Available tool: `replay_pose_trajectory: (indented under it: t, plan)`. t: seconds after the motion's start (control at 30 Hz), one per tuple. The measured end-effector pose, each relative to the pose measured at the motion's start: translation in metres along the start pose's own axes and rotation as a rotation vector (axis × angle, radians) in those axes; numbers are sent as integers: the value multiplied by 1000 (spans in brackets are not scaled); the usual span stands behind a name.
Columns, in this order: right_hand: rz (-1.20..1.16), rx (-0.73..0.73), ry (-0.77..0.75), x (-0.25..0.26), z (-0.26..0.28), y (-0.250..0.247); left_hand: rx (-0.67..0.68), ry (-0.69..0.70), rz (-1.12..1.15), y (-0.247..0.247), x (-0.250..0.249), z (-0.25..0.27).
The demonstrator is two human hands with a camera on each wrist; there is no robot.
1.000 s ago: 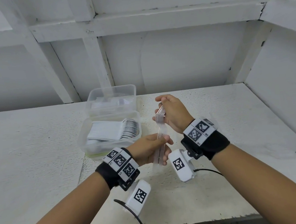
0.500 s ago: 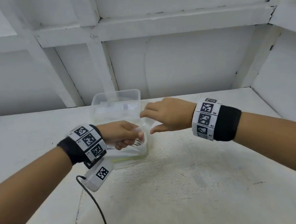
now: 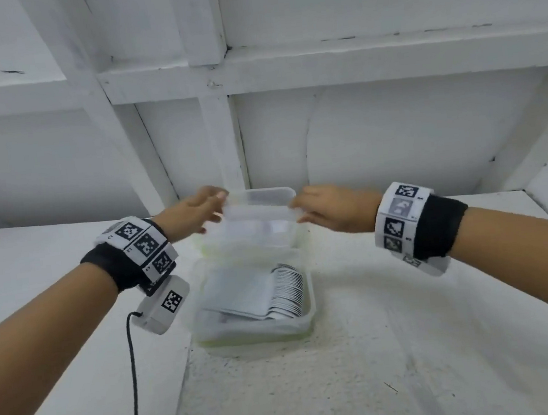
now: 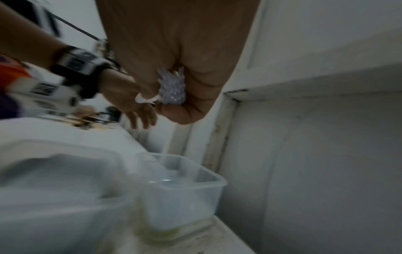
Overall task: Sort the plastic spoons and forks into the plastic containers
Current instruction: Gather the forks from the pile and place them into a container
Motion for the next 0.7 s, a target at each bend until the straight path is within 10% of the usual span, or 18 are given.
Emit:
replay_pose_trajectory:
  t: [0.1, 0.33, 0.7]
  plan:
    - [12, 9, 115, -33, -42, -3, -212, -109, -167, -37, 41, -31]
    - [-51, 137, 175, -43, -127, 40, -102, -347, -261, -15, 106, -68]
    - [-82, 212, 210, -55, -154, 78, -60, -331, -172, -14, 121, -80]
Point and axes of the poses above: each hand's wrist, its own z-axis away from the middle knuckle, its own y-axis out of the palm, x = y × z, the point moved 8 cm from there along -z, towards the middle knuckle, and after that the axes turned 3 degrees about -z, right-handed, at the moved point
